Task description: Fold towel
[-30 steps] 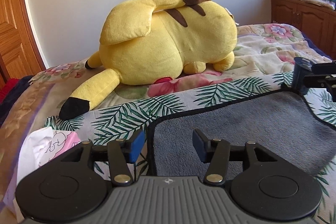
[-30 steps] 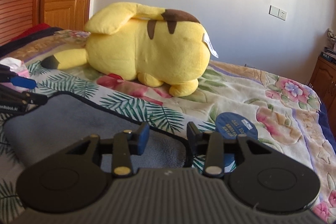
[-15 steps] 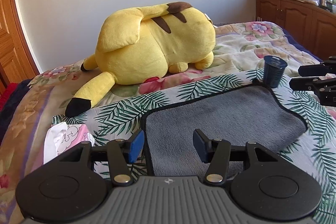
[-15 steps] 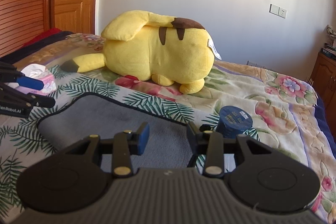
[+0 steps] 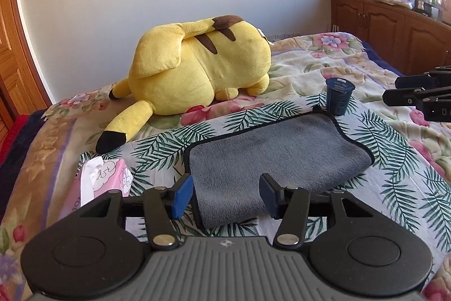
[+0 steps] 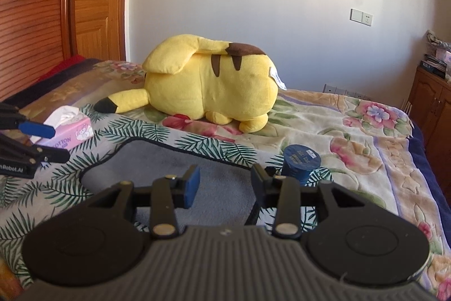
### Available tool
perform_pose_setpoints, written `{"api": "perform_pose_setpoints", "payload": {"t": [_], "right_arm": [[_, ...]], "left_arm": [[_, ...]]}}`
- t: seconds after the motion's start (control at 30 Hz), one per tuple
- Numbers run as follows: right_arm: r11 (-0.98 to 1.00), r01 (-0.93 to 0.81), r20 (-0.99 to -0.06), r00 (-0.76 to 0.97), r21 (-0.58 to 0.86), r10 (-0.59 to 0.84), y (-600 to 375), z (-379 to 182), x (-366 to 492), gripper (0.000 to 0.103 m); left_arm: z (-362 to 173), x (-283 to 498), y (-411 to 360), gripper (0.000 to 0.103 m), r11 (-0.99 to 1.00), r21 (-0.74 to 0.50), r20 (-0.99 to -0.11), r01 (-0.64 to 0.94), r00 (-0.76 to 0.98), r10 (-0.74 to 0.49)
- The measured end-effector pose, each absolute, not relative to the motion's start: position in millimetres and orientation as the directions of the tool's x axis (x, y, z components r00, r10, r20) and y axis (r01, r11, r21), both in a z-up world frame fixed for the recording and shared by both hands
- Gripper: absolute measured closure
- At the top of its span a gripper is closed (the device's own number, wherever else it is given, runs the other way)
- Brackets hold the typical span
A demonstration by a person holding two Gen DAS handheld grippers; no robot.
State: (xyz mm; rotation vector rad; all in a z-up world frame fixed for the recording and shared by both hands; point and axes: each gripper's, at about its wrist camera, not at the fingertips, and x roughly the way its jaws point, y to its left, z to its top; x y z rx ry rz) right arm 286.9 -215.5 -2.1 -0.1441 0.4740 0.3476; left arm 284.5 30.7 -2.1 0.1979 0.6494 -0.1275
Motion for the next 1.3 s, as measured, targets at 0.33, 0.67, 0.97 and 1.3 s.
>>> {"api": "perform_pose_setpoints", "payload": {"t": [0.33, 0.67, 0.97, 1.3], "right_arm": [[0.938, -0.344, -0.48, 0.83, -0.037, 0.285, -227.3, 8.2, 257.2, 0.061], [0.939, -0.343, -0.464, 0.836, -0.029, 0.292, -233.5, 33.4, 225.0, 0.061], [0.944, -0.33, -0.429, 0.855, -0.014, 0.293, -242.6, 59.1, 196.0, 0.06], [0.943, -0.332, -0.391, 0.869, -0.008, 0.303, -245.0, 79.6, 167.1, 0.052]], "left_arm": [[13.8, 247.5, 24.8, 0.067, 0.973, 0.134, -0.625, 0.186, 0.778, -0.063], [47.0, 209.3, 14.3, 0.057, 0.974, 0.128, -0.598, 0.188, 0.798, -0.075], [78.2, 176.1, 4.6, 0.045, 0.977, 0.116, -0.55, 0.181, 0.83, -0.088], [102.8, 142.7, -3.0, 0.03, 0.976, 0.116, -0.516, 0.187, 0.851, -0.102]]}}
